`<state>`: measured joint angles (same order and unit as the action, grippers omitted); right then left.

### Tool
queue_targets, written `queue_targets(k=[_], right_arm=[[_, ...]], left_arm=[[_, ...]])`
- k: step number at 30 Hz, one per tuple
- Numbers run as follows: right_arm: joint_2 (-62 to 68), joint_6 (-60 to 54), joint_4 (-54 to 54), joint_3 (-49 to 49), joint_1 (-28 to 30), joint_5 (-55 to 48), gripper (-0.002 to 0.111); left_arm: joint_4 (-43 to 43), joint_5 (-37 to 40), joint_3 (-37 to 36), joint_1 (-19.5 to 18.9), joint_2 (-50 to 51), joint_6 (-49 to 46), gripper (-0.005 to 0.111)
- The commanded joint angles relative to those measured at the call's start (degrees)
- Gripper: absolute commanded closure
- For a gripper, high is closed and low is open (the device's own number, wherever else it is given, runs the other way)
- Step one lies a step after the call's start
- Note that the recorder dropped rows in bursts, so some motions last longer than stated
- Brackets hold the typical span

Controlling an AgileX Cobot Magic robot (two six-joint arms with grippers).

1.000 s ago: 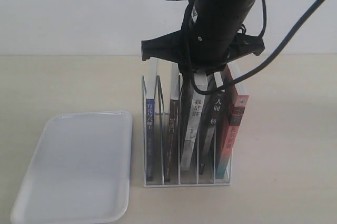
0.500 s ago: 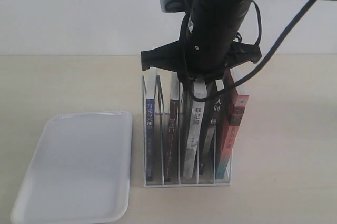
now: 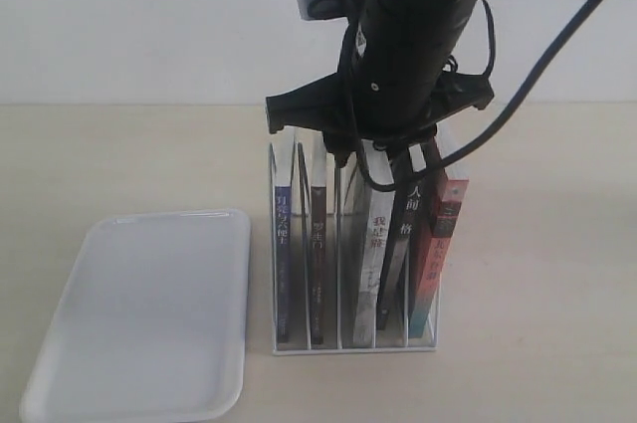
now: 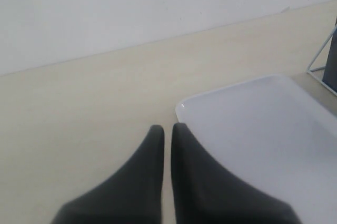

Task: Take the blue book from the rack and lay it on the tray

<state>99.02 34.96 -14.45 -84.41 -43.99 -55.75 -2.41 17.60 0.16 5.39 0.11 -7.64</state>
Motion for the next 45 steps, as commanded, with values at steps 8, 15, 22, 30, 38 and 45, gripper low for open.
queue_targets(k=[8, 15, 22, 30, 38, 45], right_arm=[[-6.32, -2.47, 1.24, -4.45, 0.05, 0.24, 0.070], [-6.32, -6.04, 7.95, -6.49, 0.05, 4.18, 0.070], [-2.01, -8.40, 10.15, -6.37, -2.45, 4.34, 0.070], [1.96, -6.82, 9.11, -6.37, -3.29, 5.35, 0.070], [2.22, -5.89, 8.06, -6.37, -3.29, 4.80, 0.070], [3.51, -3.65, 4.06, -6.29, -3.29, 3.18, 0.070]], left_arm=[[0.47, -0.79, -0.16, 0.51, -0.11, 0.58, 0.102], [0.47, -0.79, -0.16, 0.51, -0.11, 0.58, 0.102], [0.47, -0.79, -0.16, 0.51, -0.11, 0.58, 0.102], [0.47, -0.79, -0.16, 0.51, -0.11, 0.58, 0.102], [0.47, -0.79, -0.16, 0.51, -0.11, 0.58, 0.102], [0.47, -0.79, -0.16, 0.51, -0.11, 0.58, 0.102]])
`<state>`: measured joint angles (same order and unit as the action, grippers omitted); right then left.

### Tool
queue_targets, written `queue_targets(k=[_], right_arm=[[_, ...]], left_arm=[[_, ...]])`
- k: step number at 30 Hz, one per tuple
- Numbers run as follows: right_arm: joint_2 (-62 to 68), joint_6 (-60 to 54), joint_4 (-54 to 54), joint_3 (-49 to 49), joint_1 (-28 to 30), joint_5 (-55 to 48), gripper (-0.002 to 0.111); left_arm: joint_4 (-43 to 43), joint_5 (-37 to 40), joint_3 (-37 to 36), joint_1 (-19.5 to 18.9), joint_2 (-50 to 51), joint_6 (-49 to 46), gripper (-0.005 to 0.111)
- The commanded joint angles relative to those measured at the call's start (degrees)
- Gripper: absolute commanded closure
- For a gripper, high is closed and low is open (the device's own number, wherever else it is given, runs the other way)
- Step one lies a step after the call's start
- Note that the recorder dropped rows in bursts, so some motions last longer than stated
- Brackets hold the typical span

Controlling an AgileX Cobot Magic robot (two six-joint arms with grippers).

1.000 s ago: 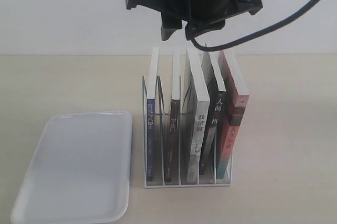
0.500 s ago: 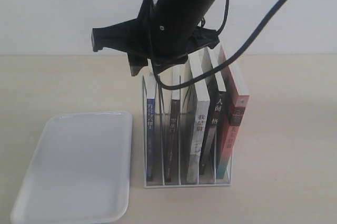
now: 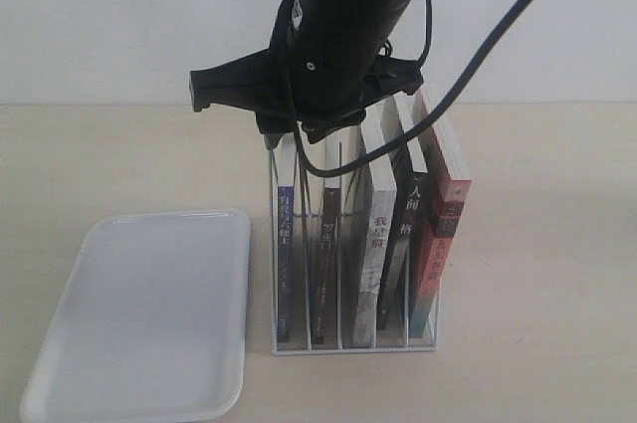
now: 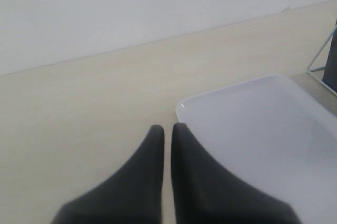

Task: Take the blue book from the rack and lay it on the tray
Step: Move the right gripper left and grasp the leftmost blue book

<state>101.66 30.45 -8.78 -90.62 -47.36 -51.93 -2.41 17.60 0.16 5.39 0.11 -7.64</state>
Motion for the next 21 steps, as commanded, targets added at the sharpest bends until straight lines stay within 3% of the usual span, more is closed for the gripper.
queue_targets(k=[1, 17, 19, 21], right_arm=[[1.00, 0.85, -1.60, -0.08, 0.08, -0.78, 0.070], [2.95, 1.11, -1.04, -0.19, 0.08, -0.59, 0.071], [2.95, 1.11, -0.54, -0.19, 0.08, -0.59, 0.077], [2.95, 1.11, -0.30, -0.19, 0.08, -0.71, 0.091]], left_arm=[[0.47, -0.79, -0.16, 0.51, -0.11, 0.58, 0.102], [0.47, -0.79, -0.16, 0.51, -0.11, 0.58, 0.102], [0.47, -0.79, -0.16, 0.51, -0.11, 0.58, 0.102], [0.47, -0.79, -0.16, 0.51, -0.11, 0.58, 0.102]])
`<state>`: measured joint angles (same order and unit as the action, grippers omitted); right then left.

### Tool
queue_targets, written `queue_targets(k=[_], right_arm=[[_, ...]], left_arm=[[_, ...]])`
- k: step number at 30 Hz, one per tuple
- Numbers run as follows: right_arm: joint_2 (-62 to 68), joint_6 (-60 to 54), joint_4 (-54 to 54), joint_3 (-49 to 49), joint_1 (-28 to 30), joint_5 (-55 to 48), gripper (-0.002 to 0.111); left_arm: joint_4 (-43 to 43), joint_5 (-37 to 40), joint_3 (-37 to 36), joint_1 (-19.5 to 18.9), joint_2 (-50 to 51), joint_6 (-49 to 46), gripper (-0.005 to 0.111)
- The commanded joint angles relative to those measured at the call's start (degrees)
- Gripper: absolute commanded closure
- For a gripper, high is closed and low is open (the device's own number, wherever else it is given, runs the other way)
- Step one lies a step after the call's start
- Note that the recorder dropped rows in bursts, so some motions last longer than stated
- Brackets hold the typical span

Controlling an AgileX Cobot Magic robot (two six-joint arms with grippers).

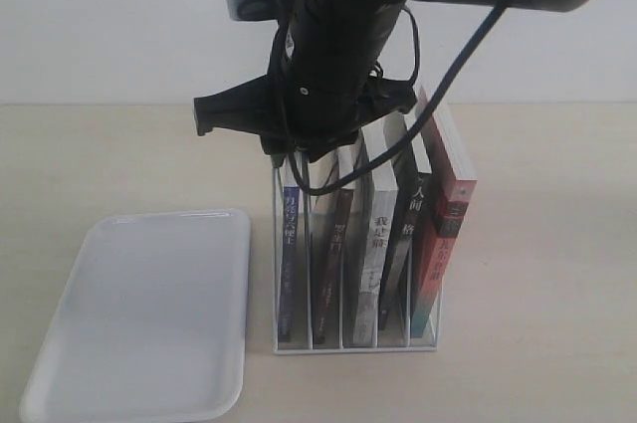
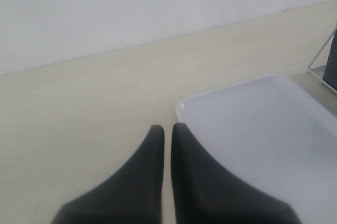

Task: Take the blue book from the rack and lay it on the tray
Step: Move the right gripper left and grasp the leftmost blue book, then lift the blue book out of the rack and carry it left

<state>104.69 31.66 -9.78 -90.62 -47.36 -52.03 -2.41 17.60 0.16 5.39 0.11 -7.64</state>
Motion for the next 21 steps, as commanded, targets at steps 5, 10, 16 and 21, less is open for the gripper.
queue_targets(k=[5, 10, 16, 21], right_arm=[[-0.08, -0.10, 0.83, -0.19, 0.08, -1.37, 0.109], [-0.18, -0.78, 1.45, -1.95, -0.27, -2.93, 0.109], [-0.18, -2.42, -0.22, -7.21, -1.92, -7.74, 0.109], [-0.18, -3.64, -3.67, -11.90, -3.23, -12.54, 0.109]], left_arm=[[0.47, -0.79, -0.16, 0.51, -0.11, 0.58, 0.102], [0.47, -0.79, -0.16, 0.51, -0.11, 0.58, 0.102], [0.47, -0.79, -0.16, 0.51, -0.11, 0.58, 0.102], [0.47, -0.79, -0.16, 0.51, -0.11, 0.58, 0.102]])
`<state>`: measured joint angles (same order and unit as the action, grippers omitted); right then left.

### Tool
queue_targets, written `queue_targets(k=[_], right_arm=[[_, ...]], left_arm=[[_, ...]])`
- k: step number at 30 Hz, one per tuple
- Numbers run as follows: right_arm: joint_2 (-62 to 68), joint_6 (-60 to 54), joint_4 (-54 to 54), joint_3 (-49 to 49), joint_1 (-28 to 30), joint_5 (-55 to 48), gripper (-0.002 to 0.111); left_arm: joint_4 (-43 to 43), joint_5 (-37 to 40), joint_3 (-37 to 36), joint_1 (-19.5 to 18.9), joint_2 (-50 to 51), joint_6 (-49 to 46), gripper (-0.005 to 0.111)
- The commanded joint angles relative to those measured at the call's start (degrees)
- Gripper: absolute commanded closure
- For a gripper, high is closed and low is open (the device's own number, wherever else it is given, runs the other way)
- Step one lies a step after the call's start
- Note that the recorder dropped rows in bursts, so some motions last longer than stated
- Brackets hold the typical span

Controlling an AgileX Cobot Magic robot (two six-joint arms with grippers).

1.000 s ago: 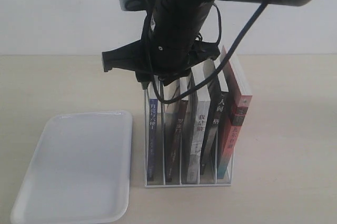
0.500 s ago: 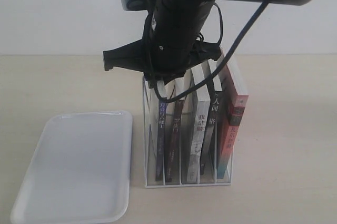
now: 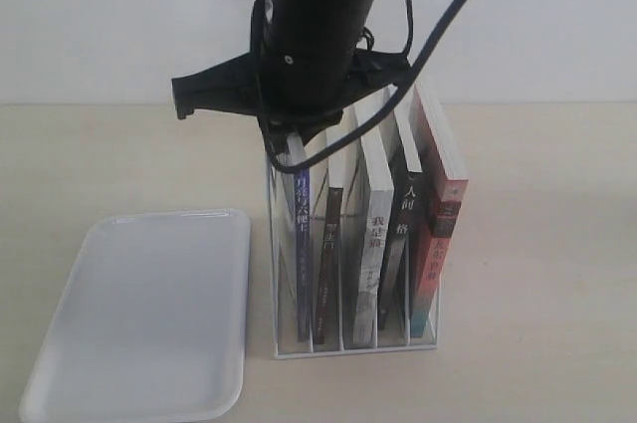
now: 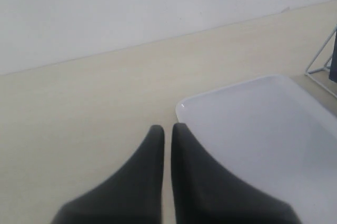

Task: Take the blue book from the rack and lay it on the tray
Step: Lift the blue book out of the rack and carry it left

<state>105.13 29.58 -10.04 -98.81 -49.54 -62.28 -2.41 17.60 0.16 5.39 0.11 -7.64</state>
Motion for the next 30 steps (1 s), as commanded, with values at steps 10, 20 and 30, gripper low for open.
queue_targets(k=[10, 20, 30], right_arm=[[-0.62, -4.70, -9.38, -12.32, -3.74, -7.68, 0.109], [-0.70, -8.59, -9.78, -20.74, -3.74, -7.68, 0.109], [-0.70, -14.00, -14.03, -26.32, -3.74, -7.68, 0.109]], left_arm=[[0.47, -0.79, -0.16, 0.51, -0.11, 0.58, 0.102], [0.47, -0.79, -0.16, 0.51, -0.11, 0.58, 0.102], [0.47, -0.79, -0.16, 0.51, -0.11, 0.58, 0.102]])
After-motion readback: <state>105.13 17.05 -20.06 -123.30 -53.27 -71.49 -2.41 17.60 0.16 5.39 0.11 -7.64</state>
